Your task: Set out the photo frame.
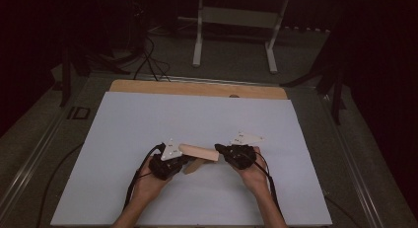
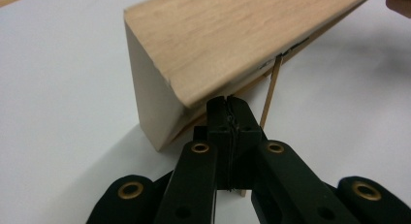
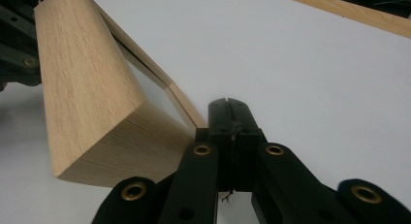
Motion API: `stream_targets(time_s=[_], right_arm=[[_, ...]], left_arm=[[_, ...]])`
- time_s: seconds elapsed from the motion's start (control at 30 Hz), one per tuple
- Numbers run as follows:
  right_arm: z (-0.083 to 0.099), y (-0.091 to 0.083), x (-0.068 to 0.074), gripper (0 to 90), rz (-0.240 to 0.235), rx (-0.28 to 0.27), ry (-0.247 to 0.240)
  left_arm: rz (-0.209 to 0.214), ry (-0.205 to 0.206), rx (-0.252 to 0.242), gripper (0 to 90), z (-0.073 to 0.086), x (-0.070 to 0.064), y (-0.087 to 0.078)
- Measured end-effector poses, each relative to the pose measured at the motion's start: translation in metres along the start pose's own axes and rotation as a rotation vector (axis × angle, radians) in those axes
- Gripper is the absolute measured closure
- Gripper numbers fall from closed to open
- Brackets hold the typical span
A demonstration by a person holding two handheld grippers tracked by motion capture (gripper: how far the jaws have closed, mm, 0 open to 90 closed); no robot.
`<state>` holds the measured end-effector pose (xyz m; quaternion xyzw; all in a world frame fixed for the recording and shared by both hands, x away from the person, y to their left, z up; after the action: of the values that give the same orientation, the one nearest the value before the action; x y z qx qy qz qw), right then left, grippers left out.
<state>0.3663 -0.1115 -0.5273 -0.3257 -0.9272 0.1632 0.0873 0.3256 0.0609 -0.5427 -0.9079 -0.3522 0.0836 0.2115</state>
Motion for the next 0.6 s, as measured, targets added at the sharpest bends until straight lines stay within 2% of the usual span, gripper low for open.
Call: stream_targets(time_s=[0.2, 0.6], right_arm=[[0.0000, -0.0014, 0.0007, 90.0, -0.001, 0.001, 0.003], [0.0003, -0.0066, 0.0029, 89.9, -0.005, 0.008, -0.024]], left_arm=[[-0.002, 0.006, 0.002, 89.3, -0.0004, -0.0002, -0.0007], [0.009, 0.008, -0.020, 89.2, -0.0081, -0.0044, -0.0073]])
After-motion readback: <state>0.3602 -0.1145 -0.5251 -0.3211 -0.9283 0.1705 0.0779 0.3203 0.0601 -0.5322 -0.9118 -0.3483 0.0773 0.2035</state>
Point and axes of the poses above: each handheld gripper's, and its own axes: y roughly forward along the jaws, z roughly out of its underside, x roughly to its left, the point moved 7 cm from there along y, roughly forward along the jaws, and after that the axes turned 11 degrees about -x, right-handed, at the moved point
